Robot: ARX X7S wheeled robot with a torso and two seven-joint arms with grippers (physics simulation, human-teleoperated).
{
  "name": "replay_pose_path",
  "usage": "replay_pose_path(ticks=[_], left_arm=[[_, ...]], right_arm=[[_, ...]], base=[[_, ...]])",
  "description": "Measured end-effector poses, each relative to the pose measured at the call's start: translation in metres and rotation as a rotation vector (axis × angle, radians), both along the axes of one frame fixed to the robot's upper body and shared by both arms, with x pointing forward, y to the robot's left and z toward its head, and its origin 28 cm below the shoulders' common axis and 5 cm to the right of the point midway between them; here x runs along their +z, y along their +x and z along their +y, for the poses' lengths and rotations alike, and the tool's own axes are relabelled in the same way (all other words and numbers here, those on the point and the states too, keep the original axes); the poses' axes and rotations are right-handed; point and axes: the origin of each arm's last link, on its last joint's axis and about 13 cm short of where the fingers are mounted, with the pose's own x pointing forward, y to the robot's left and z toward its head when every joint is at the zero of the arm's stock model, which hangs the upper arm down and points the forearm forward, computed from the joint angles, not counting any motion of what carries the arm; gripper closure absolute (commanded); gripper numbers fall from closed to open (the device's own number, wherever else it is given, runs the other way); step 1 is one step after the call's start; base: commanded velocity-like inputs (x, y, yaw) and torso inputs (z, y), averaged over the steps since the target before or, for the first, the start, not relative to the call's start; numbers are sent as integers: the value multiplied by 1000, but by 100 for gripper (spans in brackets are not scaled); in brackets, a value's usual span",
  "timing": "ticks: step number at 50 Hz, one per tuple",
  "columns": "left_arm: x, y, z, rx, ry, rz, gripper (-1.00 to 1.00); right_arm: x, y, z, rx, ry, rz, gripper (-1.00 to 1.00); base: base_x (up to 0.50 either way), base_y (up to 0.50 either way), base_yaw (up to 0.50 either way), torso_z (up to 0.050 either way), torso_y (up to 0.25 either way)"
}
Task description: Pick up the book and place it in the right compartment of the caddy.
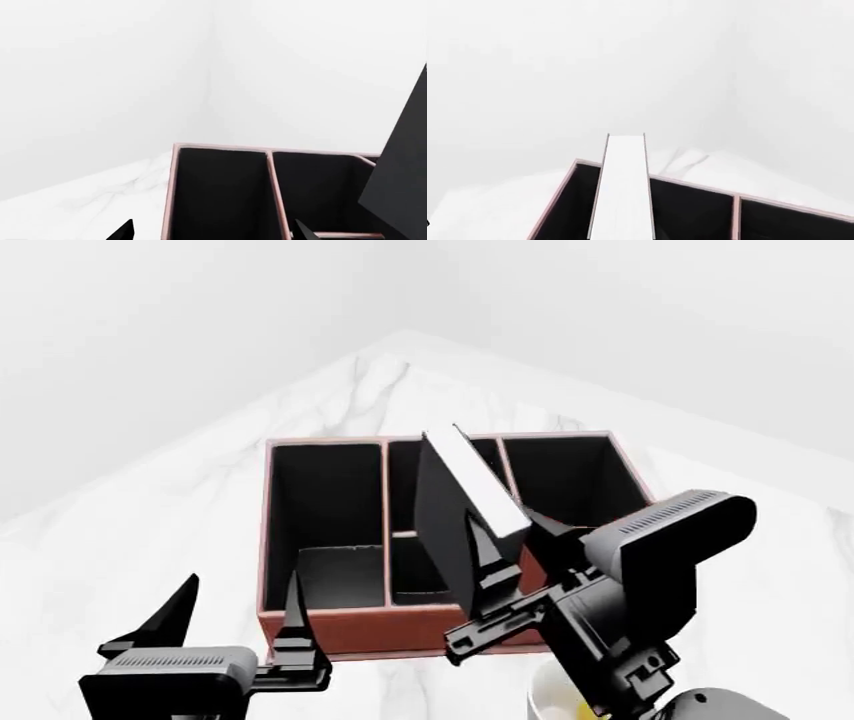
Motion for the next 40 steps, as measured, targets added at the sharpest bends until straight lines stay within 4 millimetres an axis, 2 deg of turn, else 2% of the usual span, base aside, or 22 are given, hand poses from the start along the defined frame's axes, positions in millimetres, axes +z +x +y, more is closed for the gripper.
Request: replay_pose_path(ticks=[23, 40], left_arm=[[0, 0, 0, 0, 0, 4, -100], [-1, 1, 0, 3, 1, 8, -100]], right_arm=[[59, 35, -9, -107, 23, -52, 100], [78, 68, -23, -274, 11, -24, 100]], base=[[0, 0, 0, 0, 1], [0, 0, 0, 0, 1]])
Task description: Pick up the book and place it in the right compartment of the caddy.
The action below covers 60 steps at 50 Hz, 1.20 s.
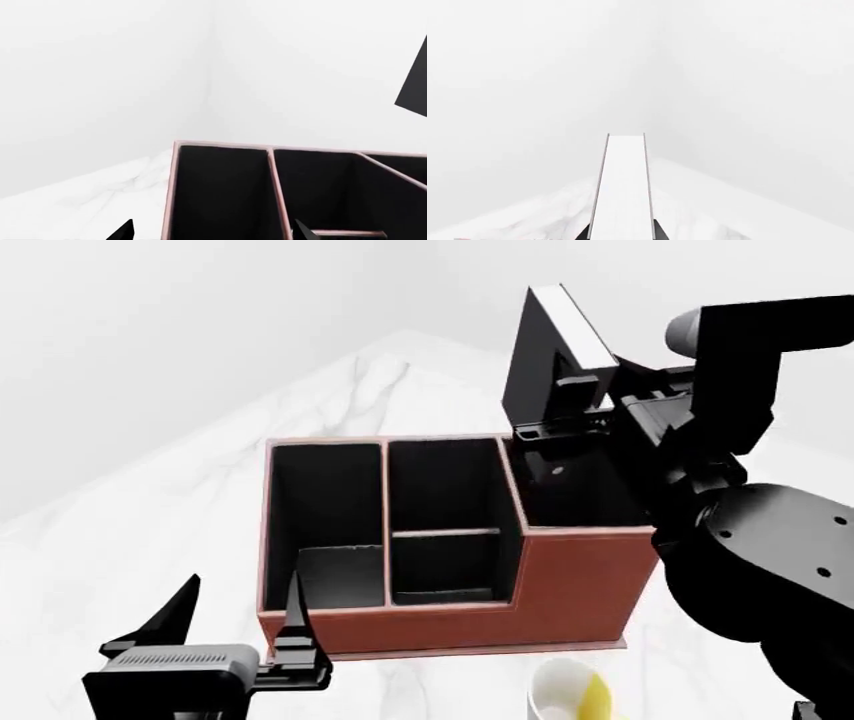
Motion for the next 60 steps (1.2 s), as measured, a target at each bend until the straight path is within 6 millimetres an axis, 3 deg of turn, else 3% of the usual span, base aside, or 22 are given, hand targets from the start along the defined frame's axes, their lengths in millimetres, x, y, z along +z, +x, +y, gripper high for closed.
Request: replay_pose_path(ticks=[27, 60], left_arm=[[-1, 0, 0, 1, 0, 5, -100], [-1, 1, 0, 3, 1, 6, -100]], right_arm=[[-4, 35, -17, -138, -47, 92, 100], [-22, 51, -27, -170, -48, 160, 100]], base=[[0, 0, 0, 1, 1], [0, 0, 0, 0, 2]])
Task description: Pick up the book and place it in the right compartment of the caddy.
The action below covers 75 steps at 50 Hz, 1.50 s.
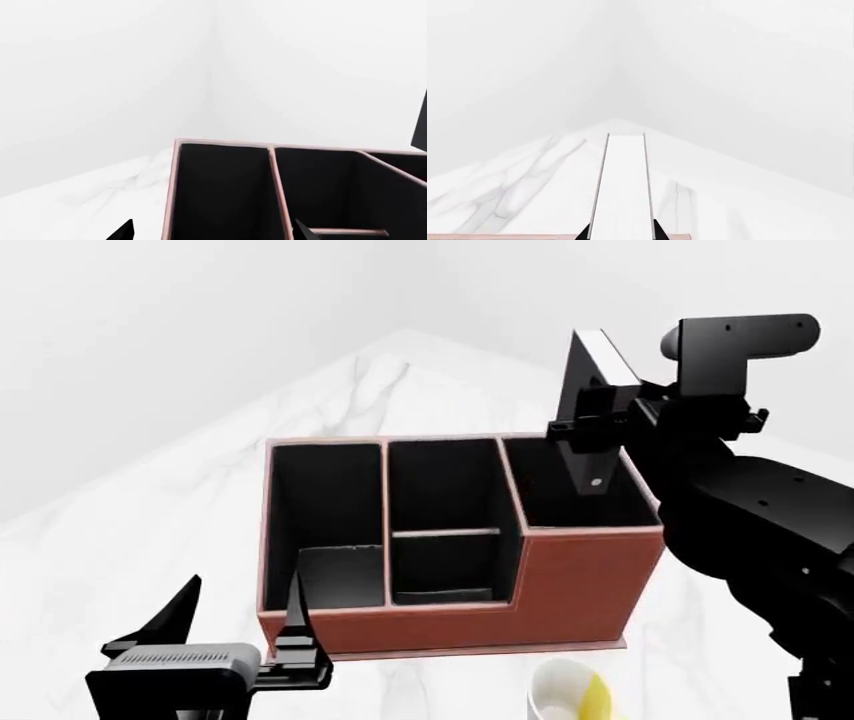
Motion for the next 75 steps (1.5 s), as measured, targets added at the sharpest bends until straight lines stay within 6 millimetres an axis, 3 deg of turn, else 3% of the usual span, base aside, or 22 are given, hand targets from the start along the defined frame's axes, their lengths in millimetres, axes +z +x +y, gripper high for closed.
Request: replay_pose_path(ticks=[75], left_arm=[[-1, 0, -1, 0, 7, -1, -100]], right_arm=[[-56, 9, -11, -21, 36, 99, 100]], base=[[0, 0, 0, 0, 2]])
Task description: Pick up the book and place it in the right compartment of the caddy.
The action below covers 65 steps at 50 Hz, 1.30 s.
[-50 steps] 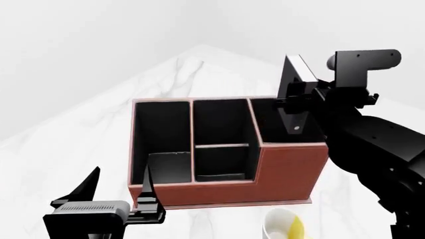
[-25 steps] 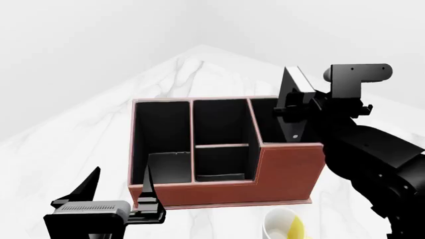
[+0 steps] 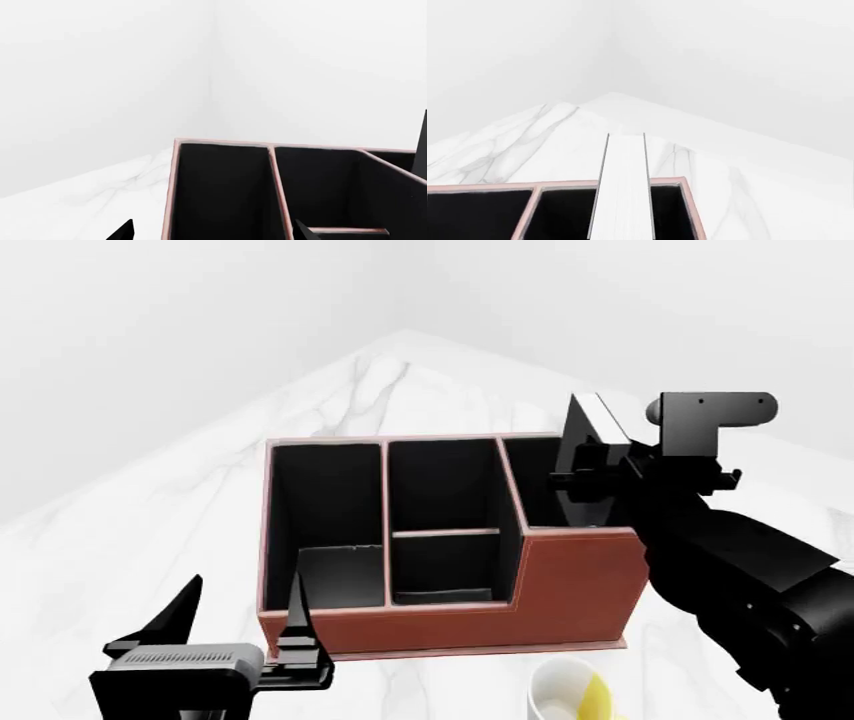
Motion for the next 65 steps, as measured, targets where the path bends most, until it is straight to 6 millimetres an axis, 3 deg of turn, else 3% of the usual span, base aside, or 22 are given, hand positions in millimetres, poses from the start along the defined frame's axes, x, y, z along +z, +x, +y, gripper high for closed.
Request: replay_pose_path(ticks=[49, 50, 65], left_arm=[[0, 1, 0, 3, -2, 0, -100], [0, 1, 0, 3, -2, 0, -100], [0, 0, 0, 3, -2, 0, -100]], right_arm=[[-26, 5, -4, -12, 24, 44, 100], [-26, 5, -4, -11, 25, 44, -100], [-20, 6, -6, -10, 16, 7, -100]], base=[[0, 0, 0, 0, 1], [0, 0, 0, 0, 0], [0, 0, 0, 0, 0]])
